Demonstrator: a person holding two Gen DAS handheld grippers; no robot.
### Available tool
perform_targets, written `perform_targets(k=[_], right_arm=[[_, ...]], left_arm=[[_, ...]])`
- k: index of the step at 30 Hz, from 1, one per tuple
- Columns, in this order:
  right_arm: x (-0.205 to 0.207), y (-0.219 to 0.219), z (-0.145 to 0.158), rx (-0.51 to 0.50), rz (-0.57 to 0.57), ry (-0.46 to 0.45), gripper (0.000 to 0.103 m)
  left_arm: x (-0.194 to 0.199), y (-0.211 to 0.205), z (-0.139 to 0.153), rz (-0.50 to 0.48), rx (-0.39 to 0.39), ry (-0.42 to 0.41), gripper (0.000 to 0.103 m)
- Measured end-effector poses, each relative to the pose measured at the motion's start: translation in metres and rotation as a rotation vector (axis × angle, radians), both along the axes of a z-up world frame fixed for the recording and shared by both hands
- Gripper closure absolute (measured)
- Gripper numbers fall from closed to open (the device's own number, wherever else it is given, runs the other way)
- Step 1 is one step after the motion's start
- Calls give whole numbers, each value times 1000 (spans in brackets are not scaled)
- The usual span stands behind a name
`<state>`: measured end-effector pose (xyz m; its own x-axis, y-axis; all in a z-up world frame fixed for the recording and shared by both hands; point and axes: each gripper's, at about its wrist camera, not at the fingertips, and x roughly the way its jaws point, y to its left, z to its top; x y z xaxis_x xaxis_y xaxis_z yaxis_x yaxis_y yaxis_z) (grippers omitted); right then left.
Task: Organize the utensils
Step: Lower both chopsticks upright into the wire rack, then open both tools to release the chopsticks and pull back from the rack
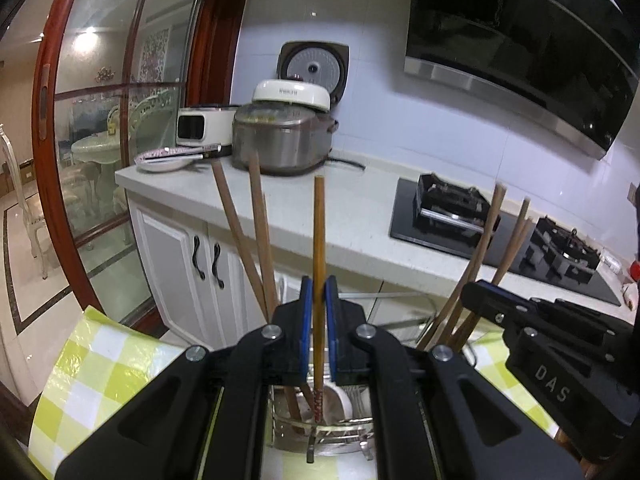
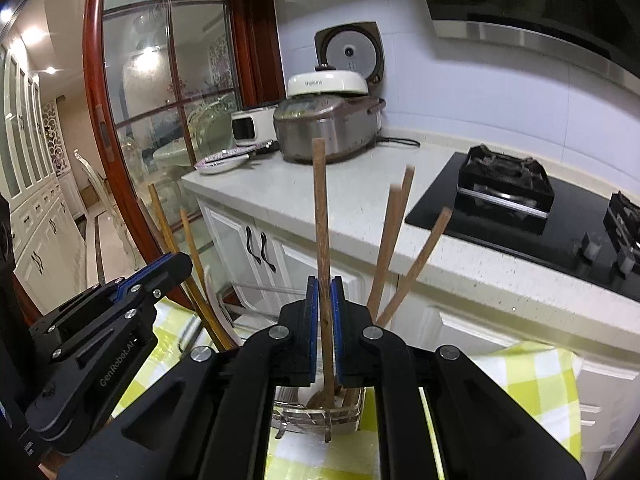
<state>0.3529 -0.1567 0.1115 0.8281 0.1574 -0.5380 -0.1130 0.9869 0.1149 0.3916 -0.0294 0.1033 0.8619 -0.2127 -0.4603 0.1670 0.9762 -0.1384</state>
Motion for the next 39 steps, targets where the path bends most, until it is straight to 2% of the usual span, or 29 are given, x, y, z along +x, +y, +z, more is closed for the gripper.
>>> perform_targets(k=[4,7,9,14,15,17,18,19,25,28,29,31,36,39], right_arm=[[0,0,-14,-16,-23,-4,94],[-3,2,-22,-38,-39,-6,94],[-6,1,-24,-52,-50,-17,93],[-12,-2,-29,-37,-45,-14,90],[-14,-1,-30,-36,-41,-15,88],[-20,-2,-29,-38,-54,-22,71],[-23,-3,-28,-38,-65,-33,51],[-26,-4,-27,-38,-76,-45,41],[-43,-10,-26,-32,-89,-47,39],[-56,-15,-27,-28,-101,-50,32],[-63,-17,-27,-26,-112,-57,30],[-77,-23,-28,-19,-130,-67,20],[-126,-35,-35,-12,-193,-87,18],[-147,-43,-44,-11,-208,-70,18]], left_arm=[[3,1,-9,6,0,17,94],[2,1,-12,2,0,20,82],[-2,-1,-13,-9,6,19,66],[-9,-1,-12,-9,12,18,57],[-11,0,-12,-9,12,19,56],[-13,2,-11,-6,11,22,54],[-15,3,-11,-6,9,22,53],[-18,5,-10,-5,8,22,52],[-45,8,-5,-10,-2,16,39],[-69,13,-4,-5,-17,11,23],[-76,15,-5,-4,-22,8,14],[-102,17,-7,8,-23,-3,4],[-151,20,-21,12,6,34,4],[-170,21,-24,-2,23,36,4]])
